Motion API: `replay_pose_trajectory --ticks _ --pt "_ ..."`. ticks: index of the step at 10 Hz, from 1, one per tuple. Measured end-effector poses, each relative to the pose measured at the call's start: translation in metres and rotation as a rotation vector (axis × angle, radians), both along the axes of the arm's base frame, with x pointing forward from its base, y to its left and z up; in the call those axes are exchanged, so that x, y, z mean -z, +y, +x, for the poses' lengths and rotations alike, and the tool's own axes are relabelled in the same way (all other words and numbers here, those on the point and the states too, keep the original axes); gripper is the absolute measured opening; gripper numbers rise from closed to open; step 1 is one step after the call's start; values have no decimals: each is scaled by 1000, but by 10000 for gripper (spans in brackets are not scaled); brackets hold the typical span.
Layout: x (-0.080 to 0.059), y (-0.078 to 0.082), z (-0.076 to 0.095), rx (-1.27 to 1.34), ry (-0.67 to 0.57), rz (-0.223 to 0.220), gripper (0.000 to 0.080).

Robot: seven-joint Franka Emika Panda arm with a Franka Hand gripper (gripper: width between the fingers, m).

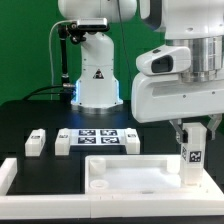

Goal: Assemble desk

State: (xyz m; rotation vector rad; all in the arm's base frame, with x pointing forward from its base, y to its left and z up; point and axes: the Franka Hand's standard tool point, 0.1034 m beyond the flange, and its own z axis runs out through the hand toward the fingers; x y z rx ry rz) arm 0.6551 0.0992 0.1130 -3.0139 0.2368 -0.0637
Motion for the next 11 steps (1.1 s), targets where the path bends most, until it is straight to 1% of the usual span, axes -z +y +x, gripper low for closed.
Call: replay_pose_trajectory --ticks 3,5,6,8,10,11 --pt "1 -6 -3 410 14 24 294" --pt "1 -10 -1 677 40 88 294" --pt "2 -11 -2 858 71 113 294" --pt "2 -5 -5 1060 105 114 295" --pt "2 -2 -6 1190 130 121 295" --pt "2 -2 -6 1164 127 119 295"
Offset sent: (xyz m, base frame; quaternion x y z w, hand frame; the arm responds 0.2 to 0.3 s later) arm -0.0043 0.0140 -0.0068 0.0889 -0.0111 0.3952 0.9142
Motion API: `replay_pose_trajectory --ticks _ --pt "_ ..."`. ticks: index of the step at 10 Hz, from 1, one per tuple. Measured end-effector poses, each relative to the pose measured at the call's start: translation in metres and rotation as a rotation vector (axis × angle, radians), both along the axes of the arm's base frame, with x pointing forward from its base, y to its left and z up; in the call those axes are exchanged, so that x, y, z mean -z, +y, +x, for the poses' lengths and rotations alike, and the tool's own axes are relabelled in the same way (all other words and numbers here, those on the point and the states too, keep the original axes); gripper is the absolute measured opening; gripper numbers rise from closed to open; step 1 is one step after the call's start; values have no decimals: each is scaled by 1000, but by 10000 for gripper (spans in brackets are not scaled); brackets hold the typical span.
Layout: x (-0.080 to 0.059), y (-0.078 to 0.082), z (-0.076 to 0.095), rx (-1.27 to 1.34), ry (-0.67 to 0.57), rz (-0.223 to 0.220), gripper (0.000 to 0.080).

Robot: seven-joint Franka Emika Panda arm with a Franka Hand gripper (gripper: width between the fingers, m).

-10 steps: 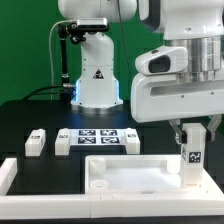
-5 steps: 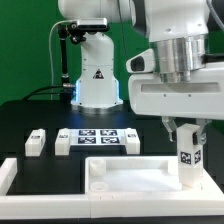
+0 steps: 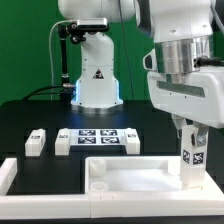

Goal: Assemble desk

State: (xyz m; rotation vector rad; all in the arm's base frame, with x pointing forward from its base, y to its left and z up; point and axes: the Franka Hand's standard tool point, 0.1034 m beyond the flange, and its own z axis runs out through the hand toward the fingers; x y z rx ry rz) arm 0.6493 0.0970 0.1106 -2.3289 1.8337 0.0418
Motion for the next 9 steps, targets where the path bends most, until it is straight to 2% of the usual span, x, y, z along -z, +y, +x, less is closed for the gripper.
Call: replay_pose_trajectory --ticks 1,2,3,4,5,8,9 --pt "1 1 0 -29 -4 -2 369" --pt "1 0 -3 -111 2 -14 369" --pt "0 -1 -8 -322 10 -41 564" --pt "0 1 -8 -520 -15 -71 623" --pt "4 8 -12 -632 -30 -79 643" --pt "4 7 -12 -858 -62 -90 649" --pt "1 8 -10 -1039 -67 -120 649"
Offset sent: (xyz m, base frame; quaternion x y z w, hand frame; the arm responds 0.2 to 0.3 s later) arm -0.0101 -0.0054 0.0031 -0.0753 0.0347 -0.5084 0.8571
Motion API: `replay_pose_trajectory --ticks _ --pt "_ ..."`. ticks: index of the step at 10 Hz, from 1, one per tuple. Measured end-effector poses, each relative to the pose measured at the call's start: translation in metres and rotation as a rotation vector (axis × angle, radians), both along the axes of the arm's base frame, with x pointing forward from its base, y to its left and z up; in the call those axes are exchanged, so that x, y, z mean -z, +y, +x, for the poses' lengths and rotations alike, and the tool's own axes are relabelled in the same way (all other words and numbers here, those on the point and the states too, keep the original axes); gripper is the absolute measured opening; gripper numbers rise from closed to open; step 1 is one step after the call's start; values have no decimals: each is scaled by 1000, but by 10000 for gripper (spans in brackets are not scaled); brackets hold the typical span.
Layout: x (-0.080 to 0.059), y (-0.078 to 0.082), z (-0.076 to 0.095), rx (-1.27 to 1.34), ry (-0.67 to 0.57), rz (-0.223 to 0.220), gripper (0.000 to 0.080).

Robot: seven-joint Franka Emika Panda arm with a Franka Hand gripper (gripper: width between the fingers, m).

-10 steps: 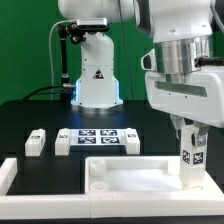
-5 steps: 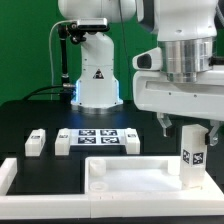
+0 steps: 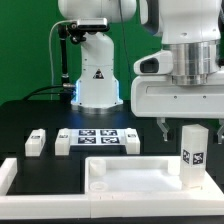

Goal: Assemble desk

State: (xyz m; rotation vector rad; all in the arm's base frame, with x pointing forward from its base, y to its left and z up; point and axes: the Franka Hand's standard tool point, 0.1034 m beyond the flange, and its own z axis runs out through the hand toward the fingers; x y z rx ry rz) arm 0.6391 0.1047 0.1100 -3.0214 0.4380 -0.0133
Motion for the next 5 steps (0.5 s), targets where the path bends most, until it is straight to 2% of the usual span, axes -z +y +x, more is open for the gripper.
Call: replay_pose_trajectory --ticks 1,2,3,4,5 --pt "-9 1 10 -202 -22 -28 649" --pt "-14 3 16 -367 -48 -37 649" --pt "-12 4 15 -317 -43 -29 649" --pt "-12 4 15 -307 -42 -29 550" --pt "-12 4 15 -308 -42 -29 398"
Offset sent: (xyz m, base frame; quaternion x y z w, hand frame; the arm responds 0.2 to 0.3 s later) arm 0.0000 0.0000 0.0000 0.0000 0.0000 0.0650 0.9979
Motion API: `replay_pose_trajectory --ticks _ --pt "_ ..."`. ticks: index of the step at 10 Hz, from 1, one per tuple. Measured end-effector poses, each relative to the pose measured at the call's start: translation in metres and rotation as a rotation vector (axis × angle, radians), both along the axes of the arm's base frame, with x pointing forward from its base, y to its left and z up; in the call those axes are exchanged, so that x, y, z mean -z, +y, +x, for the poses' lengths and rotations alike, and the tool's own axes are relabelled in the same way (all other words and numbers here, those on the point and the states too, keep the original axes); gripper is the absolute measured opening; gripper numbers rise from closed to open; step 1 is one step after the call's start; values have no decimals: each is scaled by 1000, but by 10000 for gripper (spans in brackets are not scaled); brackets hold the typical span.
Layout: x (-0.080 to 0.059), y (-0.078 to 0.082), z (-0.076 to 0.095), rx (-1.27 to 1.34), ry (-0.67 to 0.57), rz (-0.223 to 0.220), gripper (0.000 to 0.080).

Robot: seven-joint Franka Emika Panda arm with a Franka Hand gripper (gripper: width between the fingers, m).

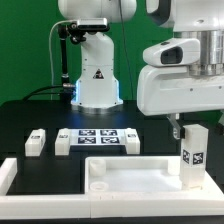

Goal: Assemble desk

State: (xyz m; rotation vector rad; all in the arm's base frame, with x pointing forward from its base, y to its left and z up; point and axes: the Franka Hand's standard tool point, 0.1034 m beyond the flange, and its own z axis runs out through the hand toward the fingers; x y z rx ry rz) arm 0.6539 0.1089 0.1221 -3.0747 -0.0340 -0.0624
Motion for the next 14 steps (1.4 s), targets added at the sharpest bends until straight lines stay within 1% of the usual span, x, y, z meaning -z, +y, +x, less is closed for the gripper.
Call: replay_pose_trajectory --ticks 1,2,4,5,7,10,11,12,14 --pt "0 0 0 62 4 4 398" --pt "0 -1 0 155 11 9 291" --pt "1 -3 1 314 21 15 291" --pt "1 -4 1 467 32 25 291" --pt "1 -7 1 797 57 61 291" --pt "1 -11 1 1166 124 142 294" --pt "2 -10 1 1287 143 157 294" --pt "2 -9 0 1340 146 159 294" --pt "1 -9 0 1304 142 156 294"
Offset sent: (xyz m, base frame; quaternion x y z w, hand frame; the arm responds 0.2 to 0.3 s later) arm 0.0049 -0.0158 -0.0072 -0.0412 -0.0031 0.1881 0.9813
